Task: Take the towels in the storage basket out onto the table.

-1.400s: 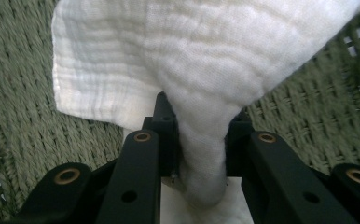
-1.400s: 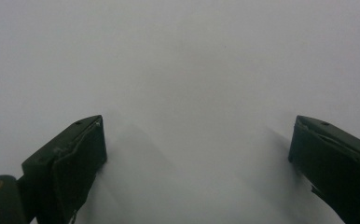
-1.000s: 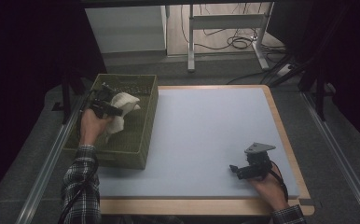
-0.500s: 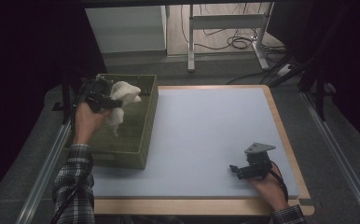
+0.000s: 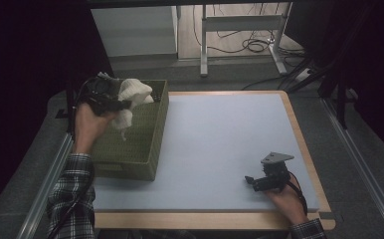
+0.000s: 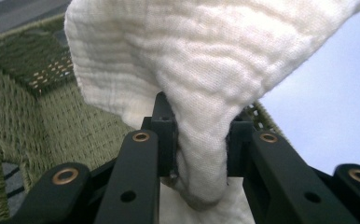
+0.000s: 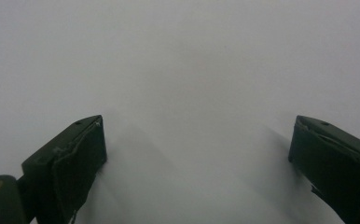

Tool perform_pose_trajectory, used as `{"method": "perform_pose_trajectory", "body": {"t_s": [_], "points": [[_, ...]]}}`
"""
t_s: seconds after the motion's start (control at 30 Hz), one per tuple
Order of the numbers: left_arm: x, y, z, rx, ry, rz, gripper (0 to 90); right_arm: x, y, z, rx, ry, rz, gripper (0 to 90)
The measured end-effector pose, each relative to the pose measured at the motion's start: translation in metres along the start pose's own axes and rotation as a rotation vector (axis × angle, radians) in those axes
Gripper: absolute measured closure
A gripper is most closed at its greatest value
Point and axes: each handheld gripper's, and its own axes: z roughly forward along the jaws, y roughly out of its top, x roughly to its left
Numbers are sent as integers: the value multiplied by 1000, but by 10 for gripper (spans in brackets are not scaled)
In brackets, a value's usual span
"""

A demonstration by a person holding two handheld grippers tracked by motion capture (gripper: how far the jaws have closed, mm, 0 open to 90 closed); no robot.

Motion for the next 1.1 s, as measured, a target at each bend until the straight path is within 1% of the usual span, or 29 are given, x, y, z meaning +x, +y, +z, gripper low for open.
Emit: {"method": "perform_pose_trajectory", "body": {"t_s": [0.1, 0.17, 0.4, 0.53, 0.8, 0.97, 1.03, 1.1], "points": [[-7, 5, -3, -1, -6, 16, 723, 0, 0, 0, 0, -1, 0, 40], [-11, 8, -5, -7, -18, 28, 723, 0, 0, 0, 0, 0, 0, 40], [-24, 21, -5, -7, -30, 61, 723, 0, 0, 0, 1, 0, -1, 40], [-31, 28, -5, -18, -46, 71, 723, 0, 0, 0, 0, 0, 1, 40], [-48, 45, -2, -23, -68, 102, 722, 0, 0, 0, 0, 2, 2, 40], [-59, 56, 0, -20, -79, 130, 723, 0, 0, 0, 1, 2, 0, 40], [-64, 59, 0, -28, -87, 128, 722, 0, 0, 0, 1, 2, -1, 40], [-69, 63, 2, -31, -95, 137, 722, 0, 0, 0, 1, 2, 0, 40]]}}
